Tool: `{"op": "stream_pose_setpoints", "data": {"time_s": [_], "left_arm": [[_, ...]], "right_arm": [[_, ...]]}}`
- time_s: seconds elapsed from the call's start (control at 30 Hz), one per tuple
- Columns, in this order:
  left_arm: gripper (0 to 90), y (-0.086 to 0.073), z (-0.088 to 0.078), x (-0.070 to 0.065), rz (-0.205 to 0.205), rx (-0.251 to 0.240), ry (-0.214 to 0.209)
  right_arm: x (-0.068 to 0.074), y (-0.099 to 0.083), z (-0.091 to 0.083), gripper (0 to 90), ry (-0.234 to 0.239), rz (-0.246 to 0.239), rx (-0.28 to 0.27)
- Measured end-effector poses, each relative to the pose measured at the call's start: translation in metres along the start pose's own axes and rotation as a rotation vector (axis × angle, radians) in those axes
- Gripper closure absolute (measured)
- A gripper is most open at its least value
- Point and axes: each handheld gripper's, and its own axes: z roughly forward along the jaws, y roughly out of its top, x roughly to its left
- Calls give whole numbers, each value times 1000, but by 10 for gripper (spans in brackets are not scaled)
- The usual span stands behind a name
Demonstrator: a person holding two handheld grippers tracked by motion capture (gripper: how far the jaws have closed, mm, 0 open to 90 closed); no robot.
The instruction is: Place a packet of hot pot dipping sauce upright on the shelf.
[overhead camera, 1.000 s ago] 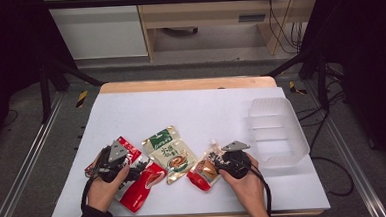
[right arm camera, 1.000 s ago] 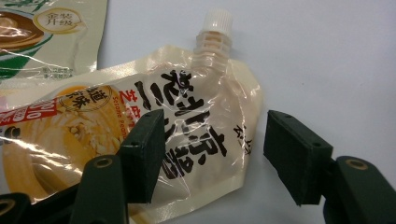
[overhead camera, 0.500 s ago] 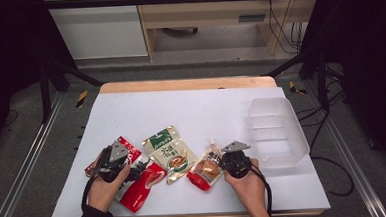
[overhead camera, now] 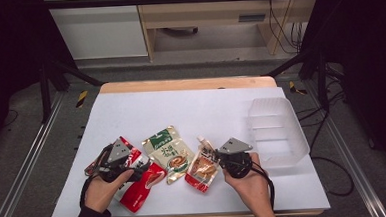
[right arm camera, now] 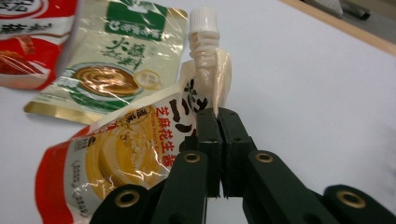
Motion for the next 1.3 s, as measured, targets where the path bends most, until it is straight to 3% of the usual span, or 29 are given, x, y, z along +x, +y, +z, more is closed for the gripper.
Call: {"op": "stream_pose_setpoints", "data": {"time_s": [0.23,0.4,0.43,0.57,0.77,0.93,1.2,1.23,1.3], "left_arm": [[247,26,1,-20,48,-33,-128],[293,42,6,-28,88,-27,-168],[326,50,7,-31,96,-35,-205],[366,64,11,-36,129,-18,-256],[435,76,22,-40,160,-4,-296],[504,81,27,-43,149,-10,-339],[620,89,27,-46,149,-1,-363],[646,91,26,-46,136,-7,-391],[673,92,25,-48,146,-9,-405]], "right_arm": [[15,21,-14,891,71,-88,-72],[26,31,-17,891,106,-150,-100],[30,34,-18,891,120,-176,-106],[35,38,-19,891,140,-210,-112],[37,39,-23,891,167,-234,-112],[36,37,-26,891,191,-228,-114],[32,36,-28,889,198,-222,-92],[30,36,-29,888,194,-221,-79],[27,34,-30,887,192,-218,-75]]}}
